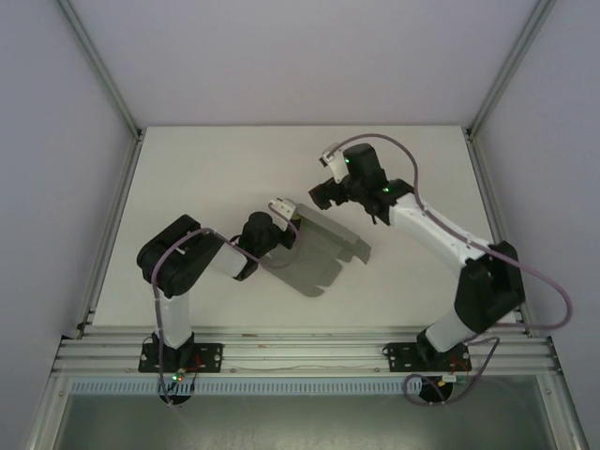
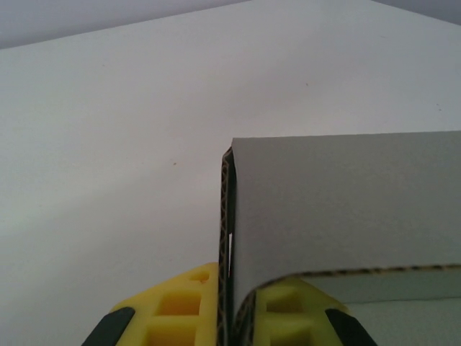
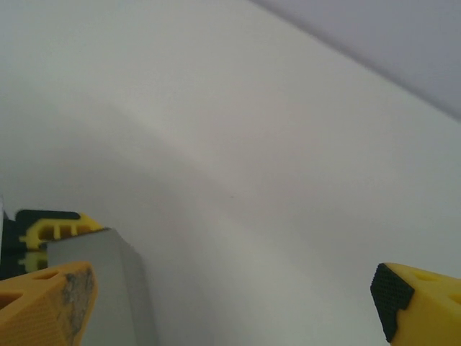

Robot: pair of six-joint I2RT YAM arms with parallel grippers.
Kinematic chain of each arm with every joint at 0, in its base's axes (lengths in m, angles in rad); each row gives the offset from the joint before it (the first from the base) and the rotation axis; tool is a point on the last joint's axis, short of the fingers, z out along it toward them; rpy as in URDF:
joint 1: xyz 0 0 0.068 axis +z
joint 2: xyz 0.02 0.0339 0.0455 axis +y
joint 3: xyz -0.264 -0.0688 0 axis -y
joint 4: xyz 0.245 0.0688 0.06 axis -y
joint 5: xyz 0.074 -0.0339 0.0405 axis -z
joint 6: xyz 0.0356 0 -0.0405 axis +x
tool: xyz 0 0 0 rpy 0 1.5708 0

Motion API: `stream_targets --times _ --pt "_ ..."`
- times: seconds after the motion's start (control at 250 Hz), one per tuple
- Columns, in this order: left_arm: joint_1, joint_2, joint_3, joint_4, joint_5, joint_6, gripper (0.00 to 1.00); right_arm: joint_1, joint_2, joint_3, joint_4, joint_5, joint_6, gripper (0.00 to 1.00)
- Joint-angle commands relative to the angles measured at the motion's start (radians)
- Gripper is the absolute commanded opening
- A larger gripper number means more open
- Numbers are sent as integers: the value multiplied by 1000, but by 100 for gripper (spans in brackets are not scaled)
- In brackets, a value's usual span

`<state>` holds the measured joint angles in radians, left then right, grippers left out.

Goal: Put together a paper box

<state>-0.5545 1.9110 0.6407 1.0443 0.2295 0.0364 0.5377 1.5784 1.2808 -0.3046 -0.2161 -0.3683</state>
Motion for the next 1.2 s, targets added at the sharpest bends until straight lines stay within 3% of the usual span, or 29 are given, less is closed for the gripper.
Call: stream_targets --times 0.0,0.24,0.372,0.767,0.863,0.943,1.195 --pt "-1 22 14 28 53 18 0 2 96 78 -201 -60 53 96" --pt "-1 20 34 -35 39 14 0 -4 220 97 -218 -170 43 92" --pt "-1 13 33 -61 17 -9 22 -1 274 85 -233 -145 66 89" --pt "-1 -37 17 -87 -109 -94 31 7 286 -6 -202 -90 72 87" --pt "-1 -28 45 -98 -131 -100 29 8 293 1 -205 -92 78 87" --pt "-1 -10 91 -143 -208 -127 0 9 299 9 -215 -89 96 87" --pt "-31 63 158 -248 -540 -215 0 31 324 -28 -198 -120 258 86"
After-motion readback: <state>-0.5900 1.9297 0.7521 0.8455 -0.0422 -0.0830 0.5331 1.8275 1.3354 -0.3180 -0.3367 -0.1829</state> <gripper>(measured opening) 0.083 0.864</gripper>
